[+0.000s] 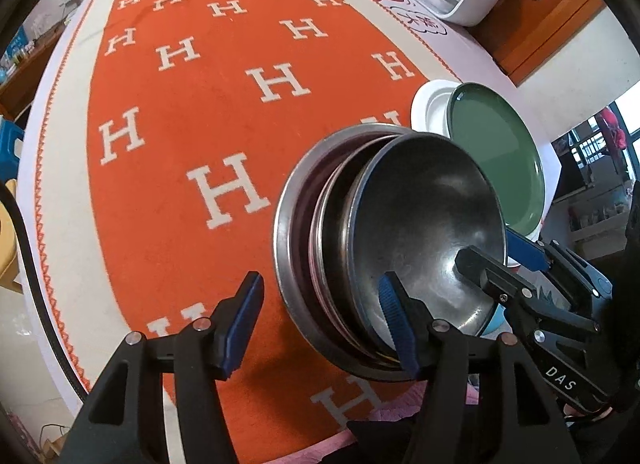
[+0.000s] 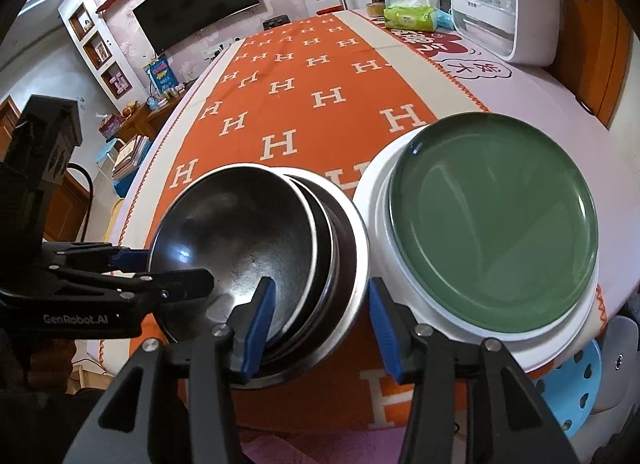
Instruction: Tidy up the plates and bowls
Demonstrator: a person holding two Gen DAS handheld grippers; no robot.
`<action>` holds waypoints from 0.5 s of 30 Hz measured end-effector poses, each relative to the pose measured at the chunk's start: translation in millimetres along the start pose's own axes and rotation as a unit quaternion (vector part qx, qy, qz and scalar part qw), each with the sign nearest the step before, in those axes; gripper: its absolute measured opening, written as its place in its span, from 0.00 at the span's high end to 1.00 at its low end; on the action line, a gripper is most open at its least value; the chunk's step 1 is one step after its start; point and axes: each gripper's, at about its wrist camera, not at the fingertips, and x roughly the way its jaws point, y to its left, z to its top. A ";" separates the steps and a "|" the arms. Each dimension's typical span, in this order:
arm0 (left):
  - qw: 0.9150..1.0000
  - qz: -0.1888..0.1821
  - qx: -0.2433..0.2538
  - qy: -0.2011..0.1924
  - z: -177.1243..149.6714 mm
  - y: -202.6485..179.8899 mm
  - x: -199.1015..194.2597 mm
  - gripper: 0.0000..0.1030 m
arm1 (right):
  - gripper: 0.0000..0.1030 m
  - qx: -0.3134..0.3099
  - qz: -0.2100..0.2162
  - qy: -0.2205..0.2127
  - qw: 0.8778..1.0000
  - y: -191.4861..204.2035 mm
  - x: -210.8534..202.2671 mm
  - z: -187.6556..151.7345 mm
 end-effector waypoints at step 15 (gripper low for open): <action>1.000 -0.010 0.017 0.023 3.3 -9.0 9.8 0.53 | 0.54 0.010 0.010 0.004 1.000 -2.1 2.5 0.6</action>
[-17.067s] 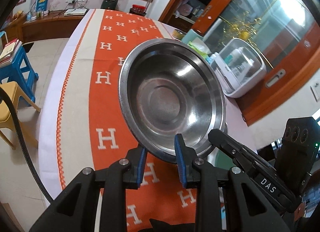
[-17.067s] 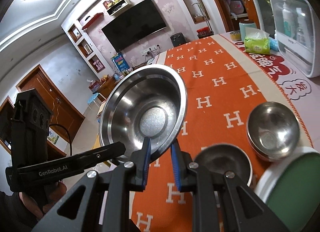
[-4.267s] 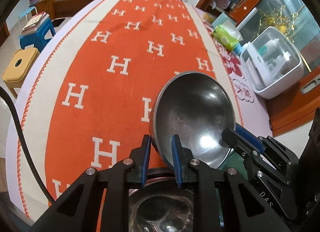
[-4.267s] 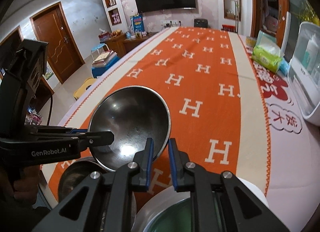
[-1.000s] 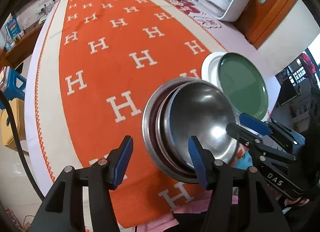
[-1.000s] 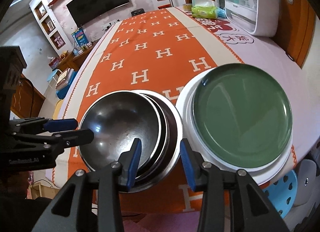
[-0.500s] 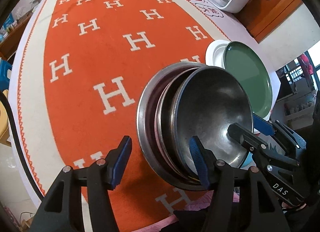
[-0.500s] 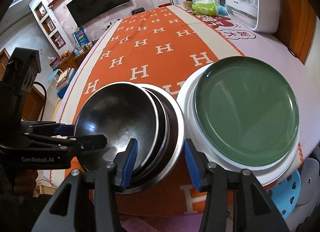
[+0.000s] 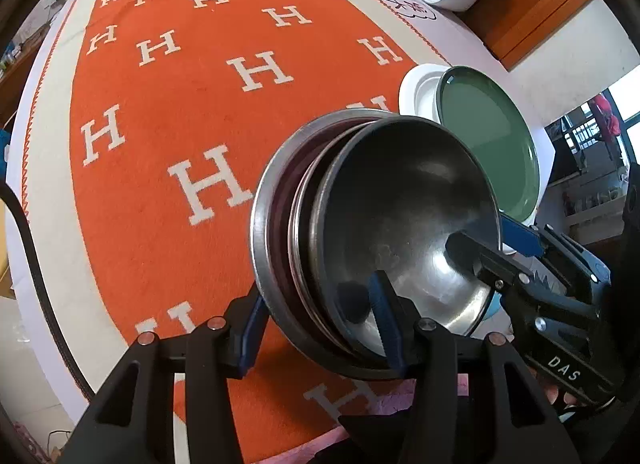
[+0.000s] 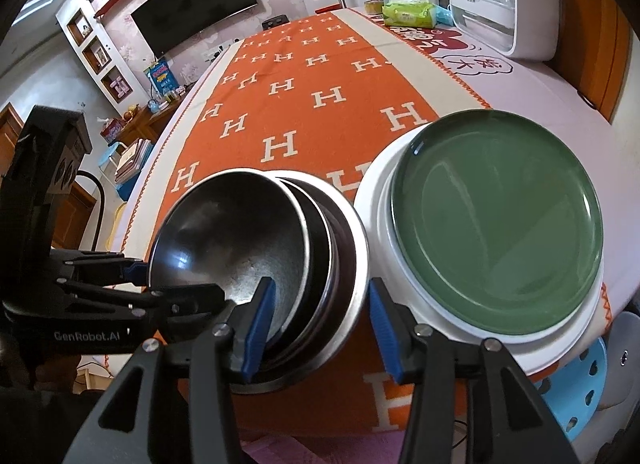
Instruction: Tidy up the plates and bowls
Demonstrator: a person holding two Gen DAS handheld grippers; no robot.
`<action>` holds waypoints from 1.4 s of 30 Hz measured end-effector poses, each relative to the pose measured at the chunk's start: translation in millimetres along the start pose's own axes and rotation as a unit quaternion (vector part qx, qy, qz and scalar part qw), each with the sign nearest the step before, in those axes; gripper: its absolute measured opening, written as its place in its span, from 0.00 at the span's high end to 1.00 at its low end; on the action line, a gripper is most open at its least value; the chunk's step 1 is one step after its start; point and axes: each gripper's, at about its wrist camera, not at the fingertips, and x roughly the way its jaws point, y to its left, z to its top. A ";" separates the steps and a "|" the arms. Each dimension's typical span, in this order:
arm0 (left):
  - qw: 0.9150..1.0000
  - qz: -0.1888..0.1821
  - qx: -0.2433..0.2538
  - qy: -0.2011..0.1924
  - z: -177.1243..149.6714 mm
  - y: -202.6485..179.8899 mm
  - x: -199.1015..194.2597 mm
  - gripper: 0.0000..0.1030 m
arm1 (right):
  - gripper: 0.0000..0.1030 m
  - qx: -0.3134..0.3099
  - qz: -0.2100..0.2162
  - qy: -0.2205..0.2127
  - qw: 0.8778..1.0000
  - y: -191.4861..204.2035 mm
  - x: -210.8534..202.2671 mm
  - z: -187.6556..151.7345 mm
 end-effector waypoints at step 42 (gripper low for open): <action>0.993 0.006 -0.058 -0.102 22.6 -100.2 -43.5 0.53 | 0.55 -0.099 0.041 -0.044 0.993 -74.0 -73.3 53.6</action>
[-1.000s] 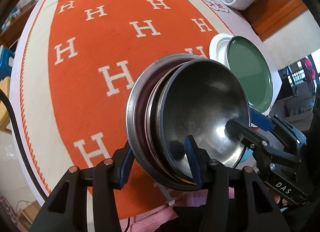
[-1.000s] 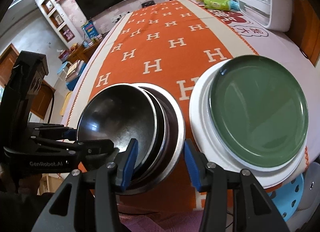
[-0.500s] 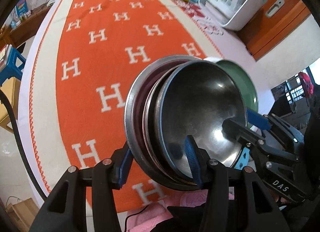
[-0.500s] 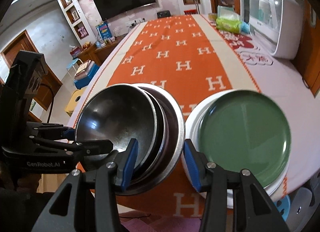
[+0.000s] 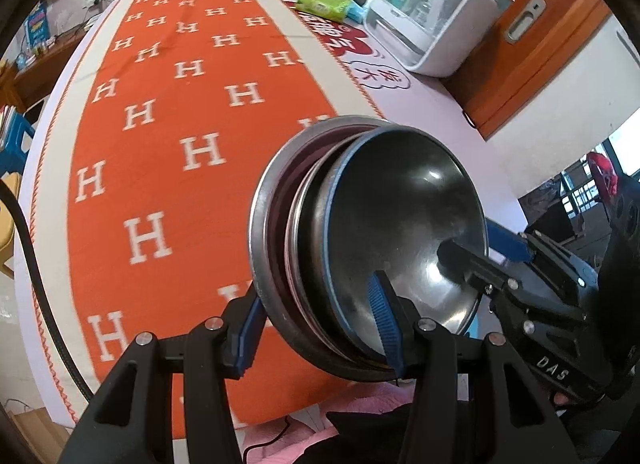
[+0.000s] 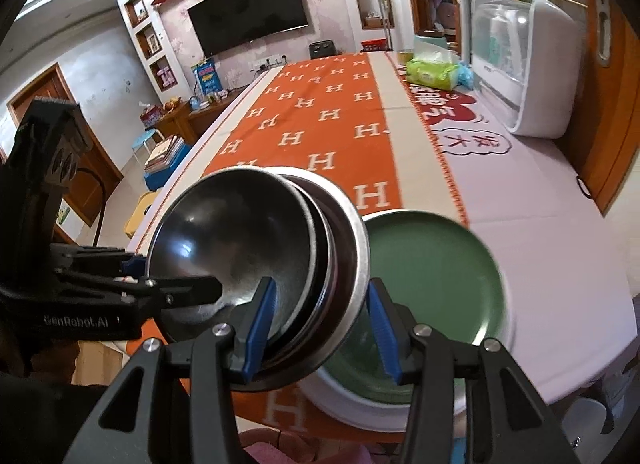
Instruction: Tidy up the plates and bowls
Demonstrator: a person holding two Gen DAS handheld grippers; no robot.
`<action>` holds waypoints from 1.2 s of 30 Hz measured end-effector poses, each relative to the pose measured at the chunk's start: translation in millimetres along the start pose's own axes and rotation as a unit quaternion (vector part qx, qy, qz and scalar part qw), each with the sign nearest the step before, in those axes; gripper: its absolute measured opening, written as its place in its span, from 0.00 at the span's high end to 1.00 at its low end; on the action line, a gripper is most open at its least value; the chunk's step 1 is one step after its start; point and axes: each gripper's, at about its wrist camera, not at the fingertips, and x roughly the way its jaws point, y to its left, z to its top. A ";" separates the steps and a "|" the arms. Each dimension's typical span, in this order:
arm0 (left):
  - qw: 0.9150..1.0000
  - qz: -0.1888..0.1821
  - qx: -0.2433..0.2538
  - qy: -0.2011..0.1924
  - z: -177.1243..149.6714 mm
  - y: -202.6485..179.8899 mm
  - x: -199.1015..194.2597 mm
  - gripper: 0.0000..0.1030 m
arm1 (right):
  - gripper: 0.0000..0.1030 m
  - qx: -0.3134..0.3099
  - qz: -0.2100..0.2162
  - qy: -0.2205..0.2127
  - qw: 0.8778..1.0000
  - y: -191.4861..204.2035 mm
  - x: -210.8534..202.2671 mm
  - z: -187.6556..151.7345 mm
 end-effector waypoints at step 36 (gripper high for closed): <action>0.992 0.065 -0.088 0.066 23.2 -93.8 76.2 0.53 | 0.53 -0.097 0.059 0.104 0.988 -114.1 30.2 10.3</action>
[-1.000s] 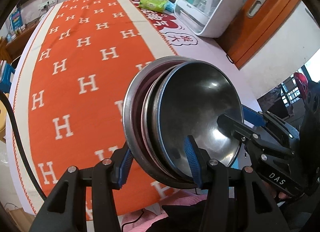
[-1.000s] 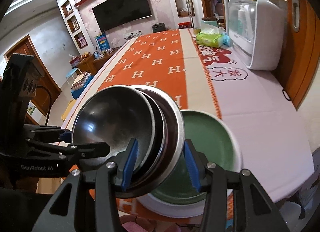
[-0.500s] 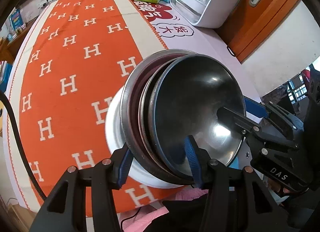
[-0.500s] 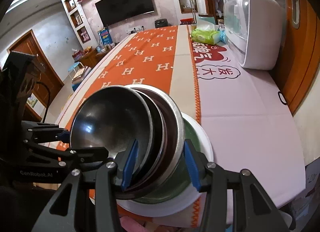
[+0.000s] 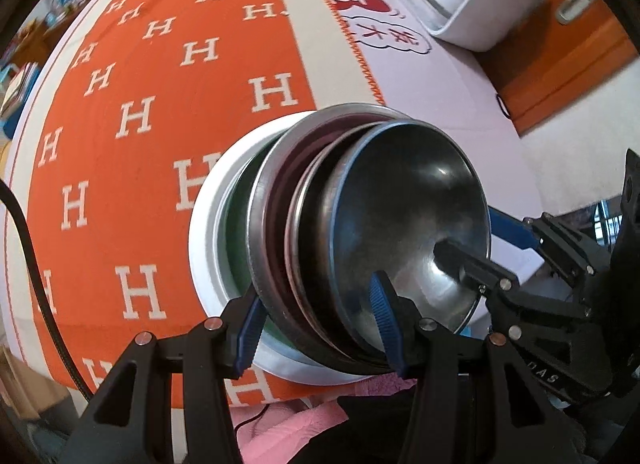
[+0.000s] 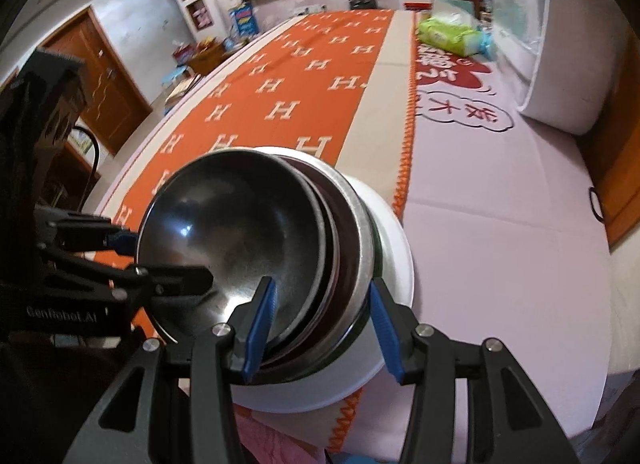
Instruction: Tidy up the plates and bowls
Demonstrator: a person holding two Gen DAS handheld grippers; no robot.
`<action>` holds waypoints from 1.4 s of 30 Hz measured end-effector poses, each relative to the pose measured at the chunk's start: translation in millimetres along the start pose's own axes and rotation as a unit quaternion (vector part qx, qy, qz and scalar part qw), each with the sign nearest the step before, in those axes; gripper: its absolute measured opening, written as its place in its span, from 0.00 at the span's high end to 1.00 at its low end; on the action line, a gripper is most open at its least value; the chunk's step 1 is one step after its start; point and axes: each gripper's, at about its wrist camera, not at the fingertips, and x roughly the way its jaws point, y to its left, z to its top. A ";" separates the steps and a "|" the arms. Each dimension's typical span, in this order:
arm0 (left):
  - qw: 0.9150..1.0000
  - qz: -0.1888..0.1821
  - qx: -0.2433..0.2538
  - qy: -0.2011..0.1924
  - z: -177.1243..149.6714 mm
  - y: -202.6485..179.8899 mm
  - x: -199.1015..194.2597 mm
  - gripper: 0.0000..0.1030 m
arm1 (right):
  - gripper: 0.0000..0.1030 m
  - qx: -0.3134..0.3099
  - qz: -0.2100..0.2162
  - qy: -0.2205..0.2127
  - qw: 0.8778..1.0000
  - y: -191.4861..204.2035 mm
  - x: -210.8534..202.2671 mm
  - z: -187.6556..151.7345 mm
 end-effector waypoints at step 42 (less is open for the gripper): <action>0.981 0.080 0.021 -0.173 -48.9 -15.2 -132.5 0.17 | 0.29 0.022 -0.010 0.004 1.000 5.8 -114.8 -10.6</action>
